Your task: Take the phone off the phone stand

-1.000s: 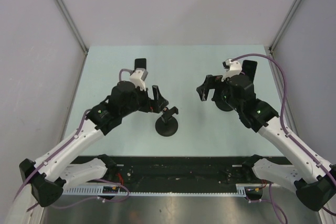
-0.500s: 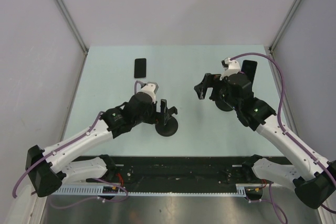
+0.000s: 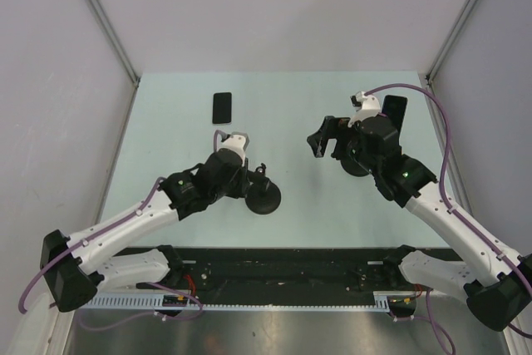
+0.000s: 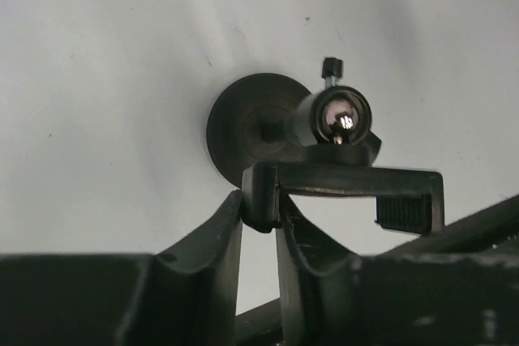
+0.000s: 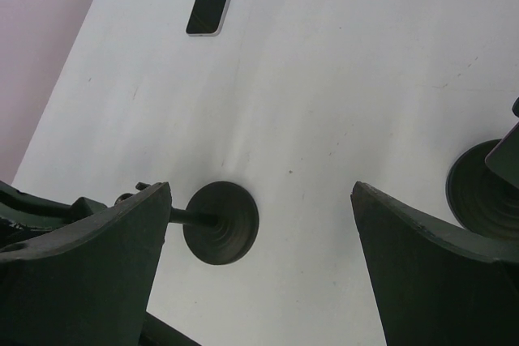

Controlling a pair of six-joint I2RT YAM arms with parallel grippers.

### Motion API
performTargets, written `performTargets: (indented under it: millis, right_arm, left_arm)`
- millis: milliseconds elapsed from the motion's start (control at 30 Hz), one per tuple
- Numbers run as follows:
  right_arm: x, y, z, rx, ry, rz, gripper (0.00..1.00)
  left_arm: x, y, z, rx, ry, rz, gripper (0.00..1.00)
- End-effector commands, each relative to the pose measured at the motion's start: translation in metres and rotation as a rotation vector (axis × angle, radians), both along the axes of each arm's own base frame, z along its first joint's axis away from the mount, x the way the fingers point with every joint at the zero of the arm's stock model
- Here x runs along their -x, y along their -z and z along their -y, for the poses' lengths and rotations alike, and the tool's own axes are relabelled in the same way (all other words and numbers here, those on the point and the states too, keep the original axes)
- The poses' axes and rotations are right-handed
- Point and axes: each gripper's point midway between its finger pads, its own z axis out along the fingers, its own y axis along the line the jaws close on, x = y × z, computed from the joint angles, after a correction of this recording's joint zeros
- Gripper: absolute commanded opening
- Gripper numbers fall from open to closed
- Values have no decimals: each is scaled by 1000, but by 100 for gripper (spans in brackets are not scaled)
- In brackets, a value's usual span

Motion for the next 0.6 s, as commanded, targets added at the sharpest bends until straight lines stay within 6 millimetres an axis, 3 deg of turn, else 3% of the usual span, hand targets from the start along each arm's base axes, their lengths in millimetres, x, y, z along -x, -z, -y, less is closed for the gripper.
performTargets:
  millis: [0, 133, 300, 400, 500, 567]
  right_arm:
    - [-3, -7, -2, -28, 5, 19, 98]
    - [-3, -6, 0, -24, 10, 14, 98]
    - [-1, -5, 1, -16, 11, 15, 98]
    - [-1, -6, 4, -10, 17, 19, 98]
    - [0, -7, 2, -8, 6, 25, 98]
    - [1, -8, 2, -5, -5, 33, 98]
  left_arm:
    - [-14, -16, -11, -44, -47, 68, 21]
    - [-28, -26, -18, -56, -77, 97, 0]
    - [-45, -35, -35, -79, -114, 122, 0]
    - [-59, -43, -60, -106, -176, 150, 0]
    - [-73, -50, -105, -134, -310, 180, 0]
    - [-81, -49, -145, -174, -435, 186, 0]
